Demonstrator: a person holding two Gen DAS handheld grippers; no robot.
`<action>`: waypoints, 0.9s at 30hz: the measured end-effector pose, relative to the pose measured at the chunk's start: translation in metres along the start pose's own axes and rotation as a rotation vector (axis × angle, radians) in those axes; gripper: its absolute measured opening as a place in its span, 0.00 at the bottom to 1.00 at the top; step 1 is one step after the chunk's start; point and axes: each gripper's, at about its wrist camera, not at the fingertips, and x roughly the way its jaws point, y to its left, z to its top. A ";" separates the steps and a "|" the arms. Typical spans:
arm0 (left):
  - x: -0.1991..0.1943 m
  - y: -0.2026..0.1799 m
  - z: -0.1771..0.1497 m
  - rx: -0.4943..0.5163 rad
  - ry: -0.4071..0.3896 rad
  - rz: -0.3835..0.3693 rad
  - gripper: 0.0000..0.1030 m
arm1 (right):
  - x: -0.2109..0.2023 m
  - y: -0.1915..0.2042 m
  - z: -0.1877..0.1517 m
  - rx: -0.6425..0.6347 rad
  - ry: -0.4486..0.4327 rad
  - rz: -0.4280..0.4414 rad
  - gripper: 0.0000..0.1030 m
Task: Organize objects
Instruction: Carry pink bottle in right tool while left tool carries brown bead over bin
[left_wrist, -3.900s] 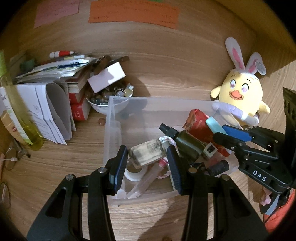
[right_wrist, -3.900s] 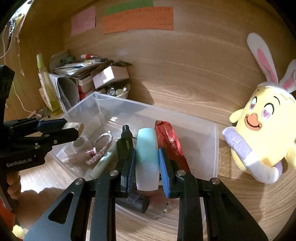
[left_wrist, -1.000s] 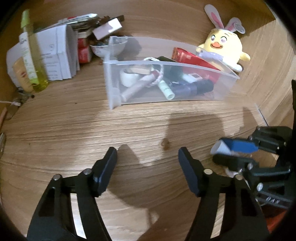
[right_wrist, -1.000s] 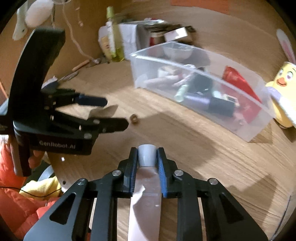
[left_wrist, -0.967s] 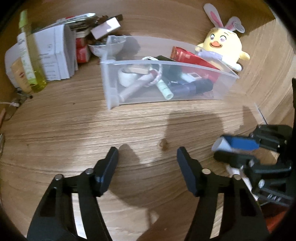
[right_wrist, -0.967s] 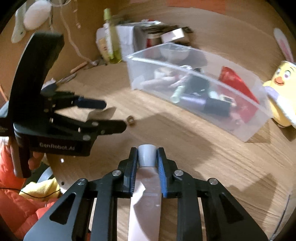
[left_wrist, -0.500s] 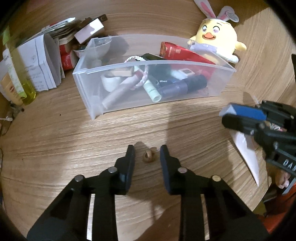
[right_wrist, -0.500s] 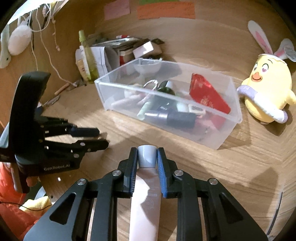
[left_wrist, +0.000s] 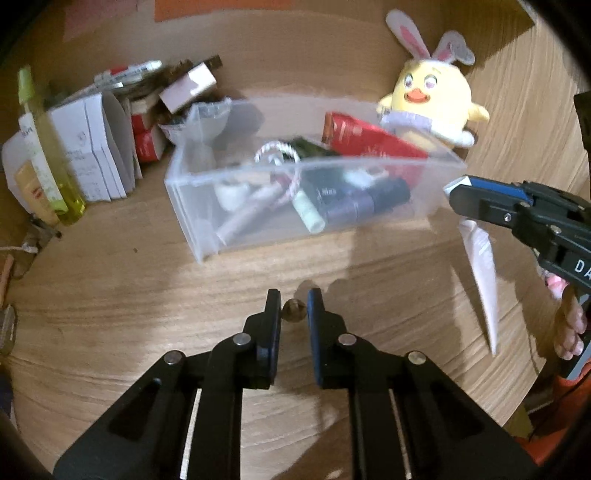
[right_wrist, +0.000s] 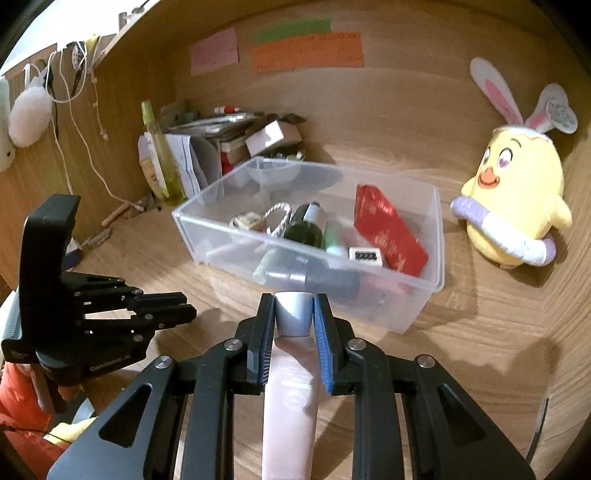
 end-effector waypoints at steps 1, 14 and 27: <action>-0.003 0.000 0.003 -0.002 -0.013 0.001 0.13 | -0.001 0.000 0.002 -0.002 -0.007 -0.002 0.19; -0.039 0.011 0.033 -0.037 -0.162 0.017 0.13 | -0.027 0.004 0.029 -0.015 -0.121 -0.017 0.19; -0.058 0.017 0.061 -0.051 -0.252 0.028 0.13 | -0.055 0.008 0.060 -0.036 -0.245 -0.043 0.19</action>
